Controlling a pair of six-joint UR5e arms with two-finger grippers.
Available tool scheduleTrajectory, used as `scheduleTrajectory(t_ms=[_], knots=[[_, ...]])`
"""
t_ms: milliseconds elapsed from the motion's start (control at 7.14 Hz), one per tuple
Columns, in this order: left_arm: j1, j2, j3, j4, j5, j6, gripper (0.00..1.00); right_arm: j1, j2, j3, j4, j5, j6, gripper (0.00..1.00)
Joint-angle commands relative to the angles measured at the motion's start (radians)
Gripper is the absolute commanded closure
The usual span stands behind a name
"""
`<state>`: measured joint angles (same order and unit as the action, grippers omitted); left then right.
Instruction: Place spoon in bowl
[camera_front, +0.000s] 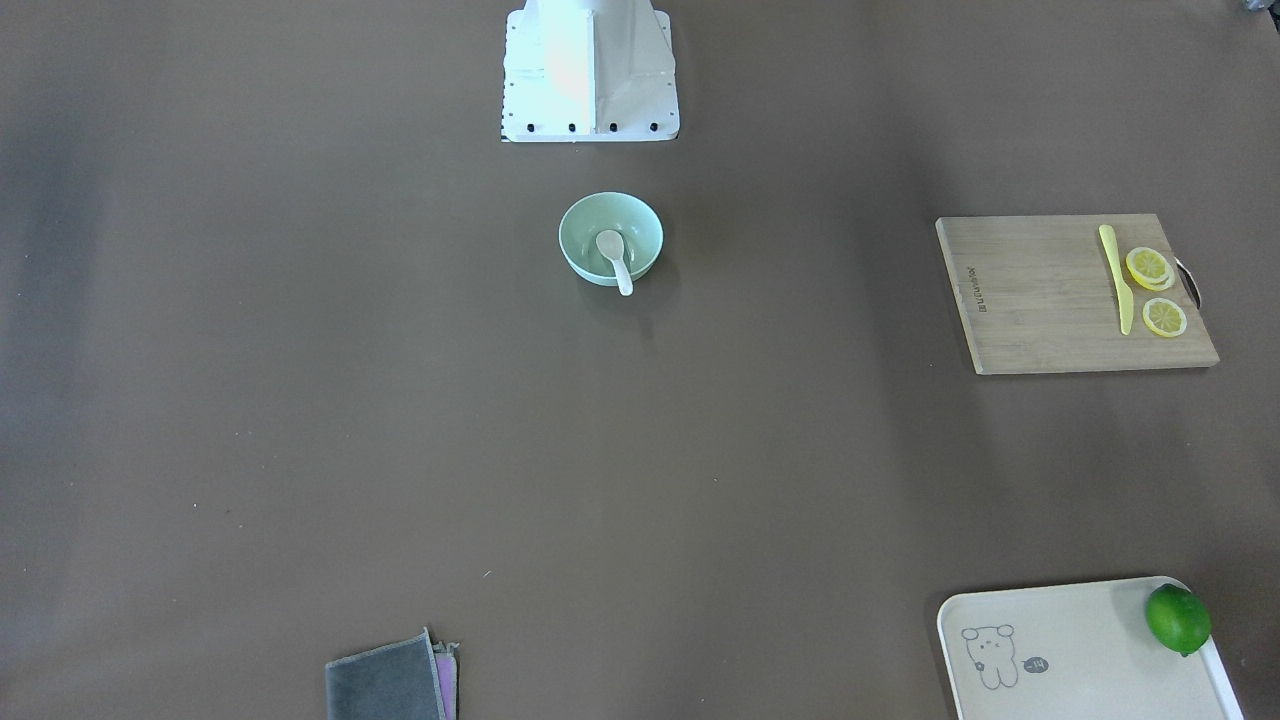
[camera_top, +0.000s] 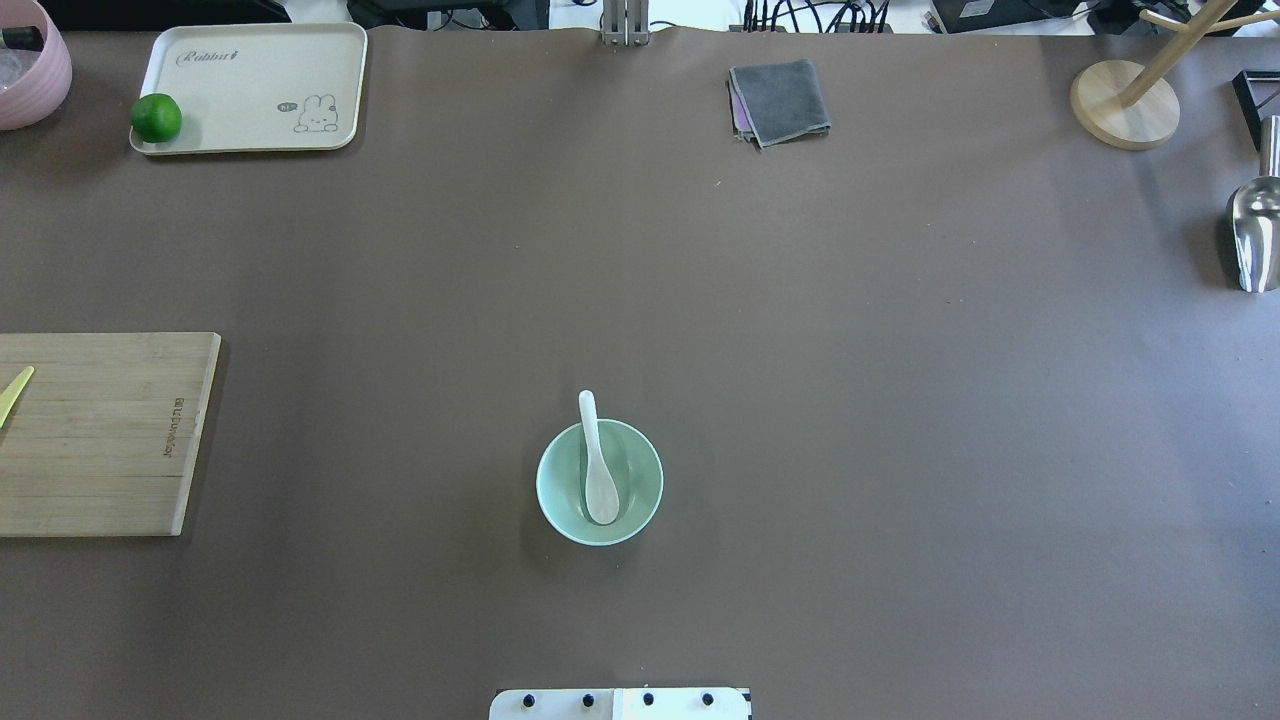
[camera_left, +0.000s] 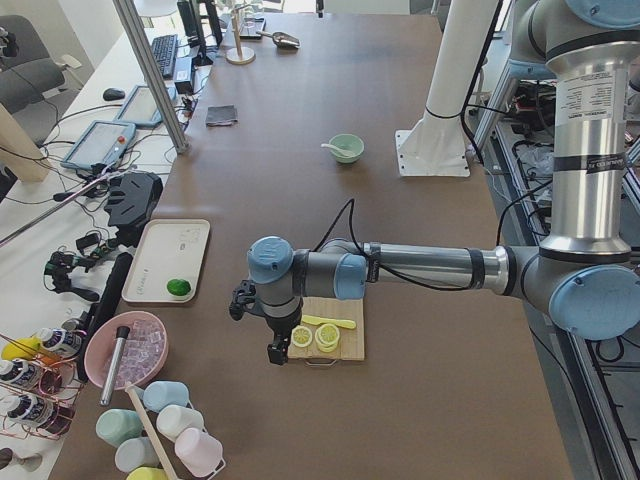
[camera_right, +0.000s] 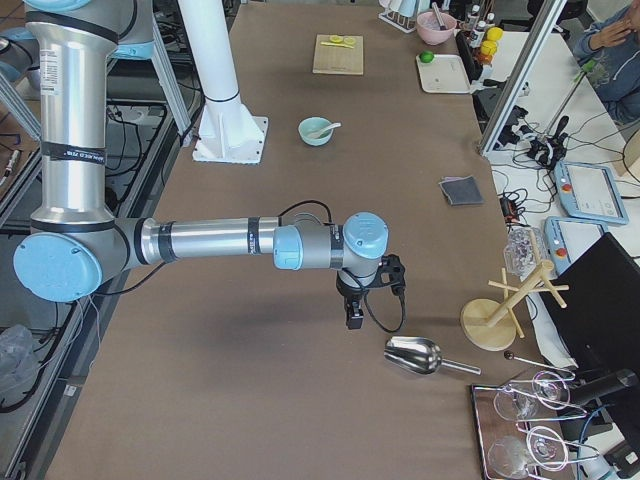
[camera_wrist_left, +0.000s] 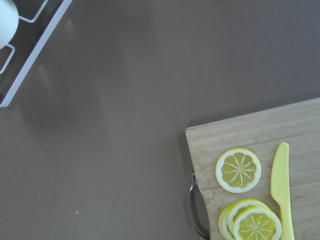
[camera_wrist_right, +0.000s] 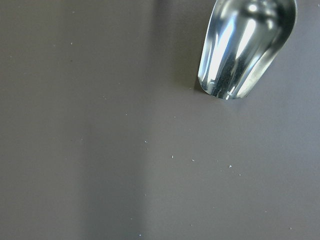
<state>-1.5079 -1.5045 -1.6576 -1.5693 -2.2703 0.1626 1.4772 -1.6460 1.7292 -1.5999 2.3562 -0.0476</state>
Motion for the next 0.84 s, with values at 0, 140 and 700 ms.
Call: scheduleTrajectory(t_ms=[0, 140, 700], knots=[[0.000, 0.001, 0.001, 0.000, 0.000, 0.000, 0.02, 0.000, 0.000, 0.001, 0.000, 0.000, 0.000, 0.00], [0.000, 0.001, -0.001, 0.000, 0.000, 0.000, 0.02, 0.000, 0.000, 0.001, 0.000, 0.002, 0.000, 0.00], [0.000, 0.001, -0.007, 0.000, -0.001, 0.000, 0.02, 0.000, -0.002, 0.006, 0.000, 0.003, 0.000, 0.00]])
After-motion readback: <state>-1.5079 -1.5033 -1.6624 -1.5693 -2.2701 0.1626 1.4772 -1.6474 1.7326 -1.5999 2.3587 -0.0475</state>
